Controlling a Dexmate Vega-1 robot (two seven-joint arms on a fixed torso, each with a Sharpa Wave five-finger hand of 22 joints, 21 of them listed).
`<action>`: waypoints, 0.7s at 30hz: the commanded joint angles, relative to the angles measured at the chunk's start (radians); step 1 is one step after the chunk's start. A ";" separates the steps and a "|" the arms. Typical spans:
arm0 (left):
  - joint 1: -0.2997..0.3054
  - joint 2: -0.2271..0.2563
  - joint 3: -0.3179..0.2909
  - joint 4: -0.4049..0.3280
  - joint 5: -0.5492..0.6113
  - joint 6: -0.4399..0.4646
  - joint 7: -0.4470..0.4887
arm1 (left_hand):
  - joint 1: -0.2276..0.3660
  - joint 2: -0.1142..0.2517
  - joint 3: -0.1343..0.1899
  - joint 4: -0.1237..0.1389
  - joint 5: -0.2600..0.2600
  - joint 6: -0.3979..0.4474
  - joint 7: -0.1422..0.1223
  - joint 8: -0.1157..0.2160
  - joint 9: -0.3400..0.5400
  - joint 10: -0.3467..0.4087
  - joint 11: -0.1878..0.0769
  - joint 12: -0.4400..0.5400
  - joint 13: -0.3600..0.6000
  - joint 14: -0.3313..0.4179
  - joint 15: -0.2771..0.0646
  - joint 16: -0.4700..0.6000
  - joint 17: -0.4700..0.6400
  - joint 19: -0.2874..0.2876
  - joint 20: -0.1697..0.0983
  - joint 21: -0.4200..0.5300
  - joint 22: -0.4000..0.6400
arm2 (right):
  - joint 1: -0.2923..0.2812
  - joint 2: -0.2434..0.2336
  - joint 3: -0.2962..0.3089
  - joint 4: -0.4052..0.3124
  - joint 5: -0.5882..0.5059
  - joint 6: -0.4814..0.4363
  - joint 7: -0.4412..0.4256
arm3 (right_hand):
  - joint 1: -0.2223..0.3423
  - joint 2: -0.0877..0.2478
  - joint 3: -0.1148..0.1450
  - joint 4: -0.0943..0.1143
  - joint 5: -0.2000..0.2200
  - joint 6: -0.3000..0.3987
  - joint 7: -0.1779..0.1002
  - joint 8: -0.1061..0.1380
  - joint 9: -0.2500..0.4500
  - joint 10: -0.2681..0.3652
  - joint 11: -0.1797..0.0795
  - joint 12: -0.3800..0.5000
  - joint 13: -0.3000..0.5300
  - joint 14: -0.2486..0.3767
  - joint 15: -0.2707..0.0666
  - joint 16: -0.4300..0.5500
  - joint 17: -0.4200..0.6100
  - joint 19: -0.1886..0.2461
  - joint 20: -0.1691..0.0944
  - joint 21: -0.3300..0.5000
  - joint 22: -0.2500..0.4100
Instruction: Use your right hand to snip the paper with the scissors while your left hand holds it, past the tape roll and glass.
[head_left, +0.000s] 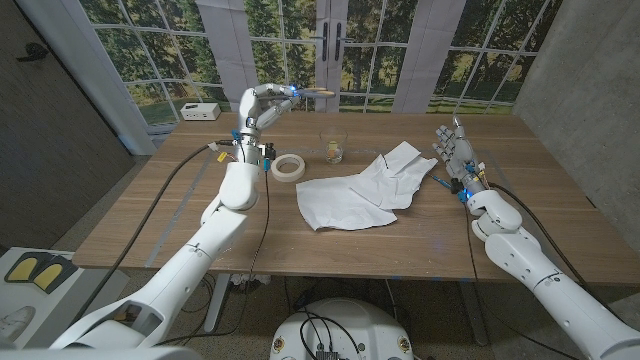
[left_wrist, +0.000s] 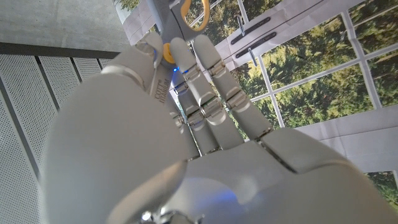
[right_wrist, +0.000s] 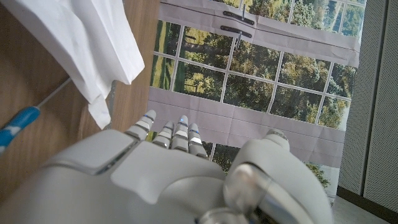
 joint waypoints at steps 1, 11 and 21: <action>0.000 0.057 -0.002 -0.055 -0.110 0.091 -0.123 | 0.038 0.040 0.001 -0.001 0.007 0.001 0.007 -0.004 0.001 0.039 -0.030 -0.001 0.171 0.010 0.000 0.006 0.000 -0.001 -0.007 0.008 -0.001 | -0.001 -0.005 -0.009 0.003 -0.016 0.007 0.006 | 0.008 0.001 -0.001 -0.005 -0.002 -0.001 -0.002 -0.001 0.003 0.004 -0.003 0.000 0.002 0.001 -0.022 0.001 0.001 -0.008 -0.015 -0.002 0.002; 0.036 0.056 -0.022 -0.086 -0.194 0.072 -0.155 | 0.039 0.039 0.001 -0.002 0.007 0.007 0.013 -0.016 -0.009 0.042 -0.030 -0.001 0.173 0.013 0.000 0.009 -0.002 0.001 -0.011 0.018 -0.002 | -0.008 -0.010 -0.006 -0.002 -0.010 0.016 0.021 | 0.009 0.001 -0.001 -0.005 -0.003 -0.001 -0.001 -0.001 0.003 0.005 -0.002 0.000 0.002 0.001 -0.022 0.001 0.001 -0.008 -0.029 -0.002 0.002; 0.034 0.092 -0.021 -0.096 -0.348 0.087 -0.310 | 0.038 0.038 0.002 -0.002 0.007 0.007 0.015 -0.023 -0.009 0.041 -0.030 -0.003 0.173 0.013 0.000 0.010 -0.003 -0.001 -0.009 0.023 -0.004 | -0.010 -0.049 -0.017 -0.027 -0.042 -0.008 0.023 | 0.015 0.007 0.004 -0.007 -0.004 -0.016 0.001 -0.005 0.003 -0.007 -0.004 -0.005 0.002 -0.054 -0.006 -0.012 0.001 -0.068 -0.049 -0.019 0.002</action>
